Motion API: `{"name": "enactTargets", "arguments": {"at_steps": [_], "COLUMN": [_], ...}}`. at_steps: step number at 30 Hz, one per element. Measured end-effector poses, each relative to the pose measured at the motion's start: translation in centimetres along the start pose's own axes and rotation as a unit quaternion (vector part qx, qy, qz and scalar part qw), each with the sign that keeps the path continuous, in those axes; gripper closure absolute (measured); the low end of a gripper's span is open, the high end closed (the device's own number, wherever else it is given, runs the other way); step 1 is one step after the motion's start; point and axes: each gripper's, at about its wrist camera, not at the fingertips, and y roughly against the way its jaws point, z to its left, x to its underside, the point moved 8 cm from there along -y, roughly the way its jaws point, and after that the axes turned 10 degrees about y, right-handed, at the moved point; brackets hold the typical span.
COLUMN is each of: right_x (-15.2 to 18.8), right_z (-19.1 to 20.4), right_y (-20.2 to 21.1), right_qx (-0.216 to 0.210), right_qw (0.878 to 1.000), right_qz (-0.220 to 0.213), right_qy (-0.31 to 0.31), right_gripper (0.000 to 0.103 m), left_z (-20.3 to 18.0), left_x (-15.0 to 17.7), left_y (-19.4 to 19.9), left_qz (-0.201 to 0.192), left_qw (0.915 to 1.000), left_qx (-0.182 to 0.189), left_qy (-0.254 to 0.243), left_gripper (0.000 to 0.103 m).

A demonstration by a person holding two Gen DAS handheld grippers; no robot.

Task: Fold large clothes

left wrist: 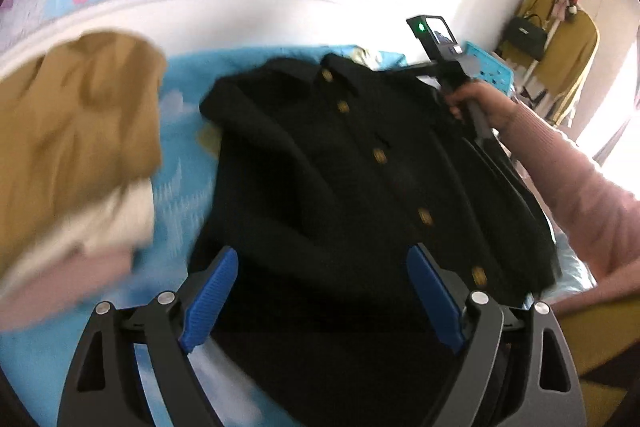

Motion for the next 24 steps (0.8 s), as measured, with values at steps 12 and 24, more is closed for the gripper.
{"name": "enactTargets", "arguments": {"at_steps": [12,24], "right_x": [5.3,9.9], "right_z": [2.8,10.3], "right_y": [16.0,20.4], "right_qx": [-0.170,-0.225], "right_qw": [0.978,0.966], "right_qz": [-0.116,-0.125], "right_qy": [-0.040,-0.006], "right_gripper": [0.016,0.015], "left_z": [-7.9,3.1], "left_x": [7.5,2.8], "left_y": [3.4,9.8], "left_qz": [0.000,-0.127], "left_qw": [0.9907,0.9794], "left_qx": [0.110,0.040], "left_qy": [-0.080,0.152], "left_gripper": [0.019,0.092]}}
